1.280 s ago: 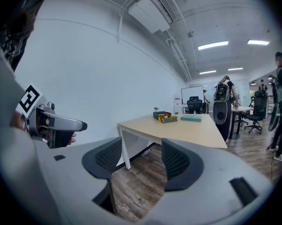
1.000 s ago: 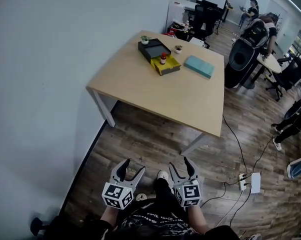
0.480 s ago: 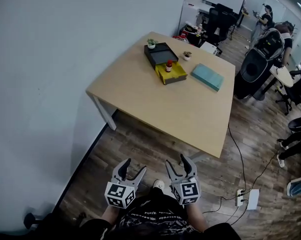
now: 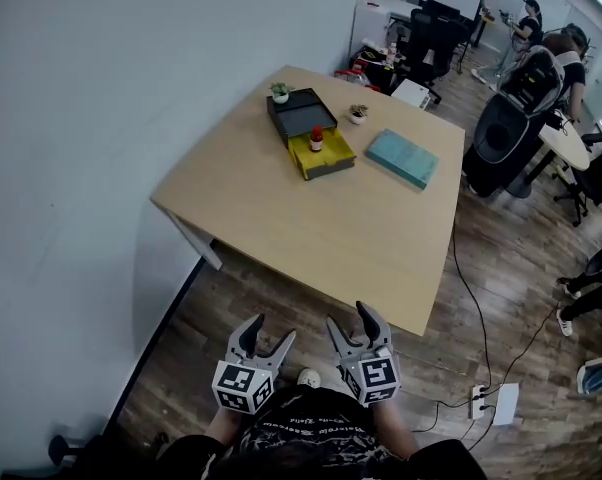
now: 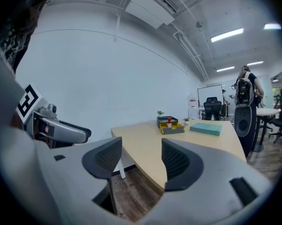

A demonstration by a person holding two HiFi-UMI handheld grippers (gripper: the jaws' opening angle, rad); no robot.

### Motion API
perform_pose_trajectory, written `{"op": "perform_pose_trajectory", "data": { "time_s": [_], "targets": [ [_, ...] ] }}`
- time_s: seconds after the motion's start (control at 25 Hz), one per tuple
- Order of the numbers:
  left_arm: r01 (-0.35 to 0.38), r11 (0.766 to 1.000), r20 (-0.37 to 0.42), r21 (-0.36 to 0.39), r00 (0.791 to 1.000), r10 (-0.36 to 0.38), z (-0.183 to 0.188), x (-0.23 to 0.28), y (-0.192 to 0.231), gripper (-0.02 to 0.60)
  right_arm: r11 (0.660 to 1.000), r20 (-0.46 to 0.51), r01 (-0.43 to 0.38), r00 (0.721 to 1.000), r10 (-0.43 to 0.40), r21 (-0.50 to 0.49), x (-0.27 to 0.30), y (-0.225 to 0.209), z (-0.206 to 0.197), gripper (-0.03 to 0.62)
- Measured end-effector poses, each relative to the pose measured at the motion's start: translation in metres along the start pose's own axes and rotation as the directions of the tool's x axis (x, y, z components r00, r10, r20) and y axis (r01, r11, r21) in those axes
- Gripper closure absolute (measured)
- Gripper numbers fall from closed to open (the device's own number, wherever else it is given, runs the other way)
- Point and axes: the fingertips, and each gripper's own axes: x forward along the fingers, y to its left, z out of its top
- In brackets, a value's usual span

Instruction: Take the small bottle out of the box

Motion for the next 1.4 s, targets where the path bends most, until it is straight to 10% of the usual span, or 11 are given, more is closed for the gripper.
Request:
{"op": "perform_pose_trajectory", "data": {
  "time_s": [0.84, 1.4],
  "targets": [
    [0.097, 0.995, -0.071, 0.007, 0.993, -0.096, 0.006, 0.097, 0.012, 0.281, 0.996, -0.029, 0.067, 0.997, -0.065, 0.060, 0.043, -0.064, -0.003, 0.318],
    [0.132, 0.991, -0.071, 0.033, 0.989, -0.129, 0.072, 0.189, 0.115, 0.281, 0.992, -0.027, 0.110, 0.994, -0.108, 0.065, 0.171, -0.089, 0.039, 0.318]
  ]
}}
